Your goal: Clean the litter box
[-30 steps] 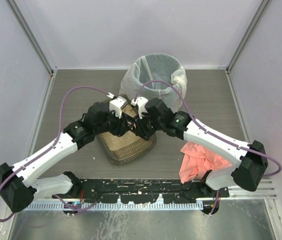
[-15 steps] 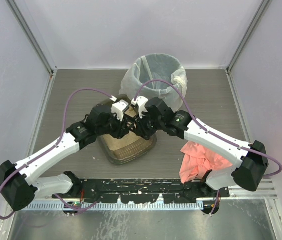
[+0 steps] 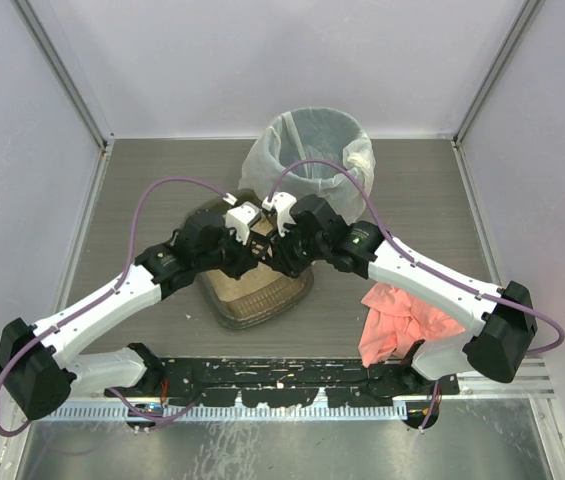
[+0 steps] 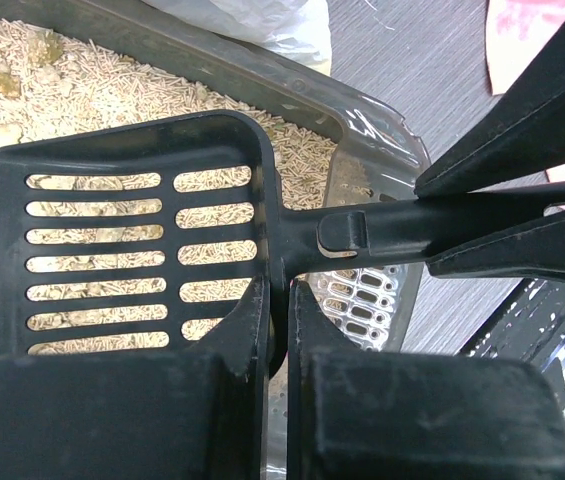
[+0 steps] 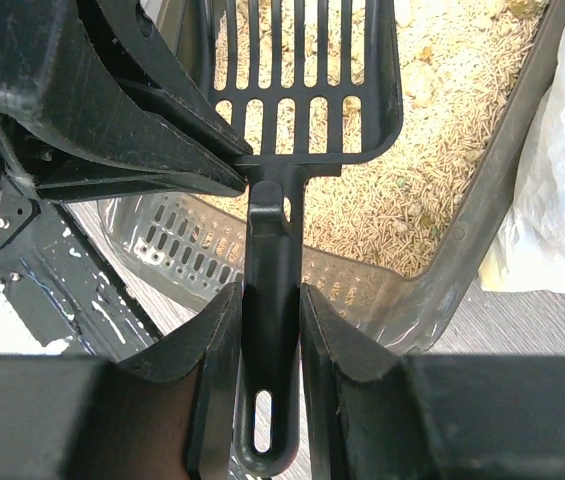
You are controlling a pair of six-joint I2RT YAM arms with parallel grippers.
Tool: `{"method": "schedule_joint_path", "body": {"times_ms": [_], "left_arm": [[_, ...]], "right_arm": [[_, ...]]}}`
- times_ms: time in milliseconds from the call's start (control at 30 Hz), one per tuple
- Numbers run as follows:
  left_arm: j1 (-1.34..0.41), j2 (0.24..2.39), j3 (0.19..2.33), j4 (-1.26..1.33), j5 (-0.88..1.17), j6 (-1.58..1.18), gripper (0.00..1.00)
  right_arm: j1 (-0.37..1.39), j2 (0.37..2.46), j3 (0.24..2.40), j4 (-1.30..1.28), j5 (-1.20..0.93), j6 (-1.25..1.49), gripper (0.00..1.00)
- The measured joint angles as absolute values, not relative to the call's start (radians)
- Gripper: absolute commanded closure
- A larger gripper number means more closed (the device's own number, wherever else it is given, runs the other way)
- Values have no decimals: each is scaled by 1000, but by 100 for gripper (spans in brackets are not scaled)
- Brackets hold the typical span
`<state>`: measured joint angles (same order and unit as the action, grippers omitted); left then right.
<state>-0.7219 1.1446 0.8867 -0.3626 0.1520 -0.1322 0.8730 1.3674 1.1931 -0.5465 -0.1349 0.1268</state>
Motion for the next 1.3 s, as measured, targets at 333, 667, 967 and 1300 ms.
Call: {"method": "schedule_joint_path", "body": {"times_ms": [333,667,967,1300], "left_arm": [[-722,1120,843,-308,127,-165,100],[-722,1040,734,-165,82,-265,100],[-722,1037,720,-49,36,-308,100],[-723,1030,610,136,-94,-384,100]], "right_arm": [[873,1277,1131,-456,6,179,26],[873,1074,955,-274,143,423,21],[866,982,846,-147,296,693,24],[865,977,691,35,384,955,27]]}}
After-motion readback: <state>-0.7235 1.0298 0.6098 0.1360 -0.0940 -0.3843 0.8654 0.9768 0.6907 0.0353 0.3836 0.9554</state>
